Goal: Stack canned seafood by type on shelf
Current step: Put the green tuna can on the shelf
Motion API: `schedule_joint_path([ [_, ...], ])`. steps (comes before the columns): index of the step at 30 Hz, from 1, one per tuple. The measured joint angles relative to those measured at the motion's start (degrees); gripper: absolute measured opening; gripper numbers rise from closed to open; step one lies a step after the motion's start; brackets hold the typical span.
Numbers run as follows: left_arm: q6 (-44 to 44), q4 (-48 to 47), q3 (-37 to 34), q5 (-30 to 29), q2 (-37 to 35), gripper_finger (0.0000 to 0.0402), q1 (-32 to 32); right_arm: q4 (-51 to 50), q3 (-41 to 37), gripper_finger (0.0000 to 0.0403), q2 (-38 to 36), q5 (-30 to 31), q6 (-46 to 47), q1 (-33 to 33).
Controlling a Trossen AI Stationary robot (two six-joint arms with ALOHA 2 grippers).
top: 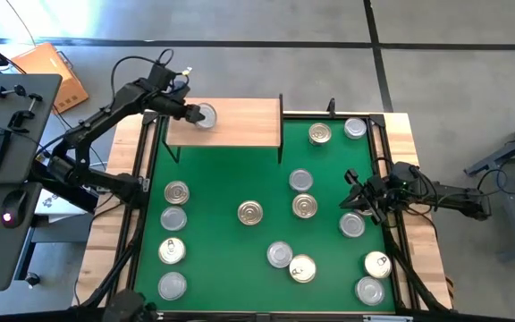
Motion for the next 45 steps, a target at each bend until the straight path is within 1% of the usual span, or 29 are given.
schedule_joint_path([
  [3,0.4,-1.0,0.0,-0.9,0.0,0.0266,0.4,0.0,0.0,0.0020,0.0,0.0,0.0,0.0],
  [6,2.0,-2.7,0.0,-3.8,-0.1,0.0278,0.8,0.0,0.0,0.0020,0.0,0.0,0.0,0.0],
  [10,5.1,-5.3,0.9,-9.7,-1.5,0.0280,1.2,0.0,0.0,0.0020,0.0,0.0,0.0,0.0],
  [14,10.3,-9.9,5.9,-15.5,-3.1,0.0280,0.2,0.0,0.0,0.0020,0.0,0.0,0.0,0.0],
  [17,15.2,-10.2,8.1,-15.6,-4.3,0.0273,-3.0,0.0,0.0,0.0020,0.0,0.0,0.0,0.0],
  [20,17.6,-9.5,7.8,-14.6,-3.8,0.0254,-7.6,0.0,0.0,0.0020,0.0,0.0,0.0,0.0],
  [22,14.9,-8.4,6.7,-14.5,-2.7,0.0234,-10.1,0.0,0.0,0.0020,0.0,0.0,0.0,0.0],
  [26,13.7,-5.3,5.7,-14.6,0.2,0.0183,-12.5,0.0,0.0,0.0020,0.0,0.0,0.0,0.0],
  [28,13.4,-4.3,5.7,-16.6,1.8,0.0154,-12.8,0.0,0.0,0.0020,0.0,0.0,0.0,0.0],
  [31,12.6,-3.3,5.7,-22.2,3.7,0.0112,-12.6,0.0,0.0,0.0020,0.0,0.0,0.0,0.0],
  [33,12.8,-2.8,5.9,-24.3,4.5,0.0088,-11.8,0.0,0.0,0.0020,0.0,0.0,0.0,0.0],
  [36,12.5,-2.4,5.9,-25.6,5.1,0.0059,-10.3,0.0,0.0,0.0020,0.0,0.0,0.0,0.0],
  [39,11.1,-1.9,5.9,-29.4,5.2,0.0039,-8.6,0.0,0.0,0.0020,0.0,0.0,0.0,0.0],
  [43,9.6,-2.1,5.9,-35.5,5.2,0.0025,-5.7,0.0,0.0,0.0020,0.0,0.0,0.0,0.0],
  [45,9.5,-2.1,5.9,-36.5,5.2,0.0020,-4.4,0.0,0.0,0.0020,0.0,0.0,0.0,0.0],
])
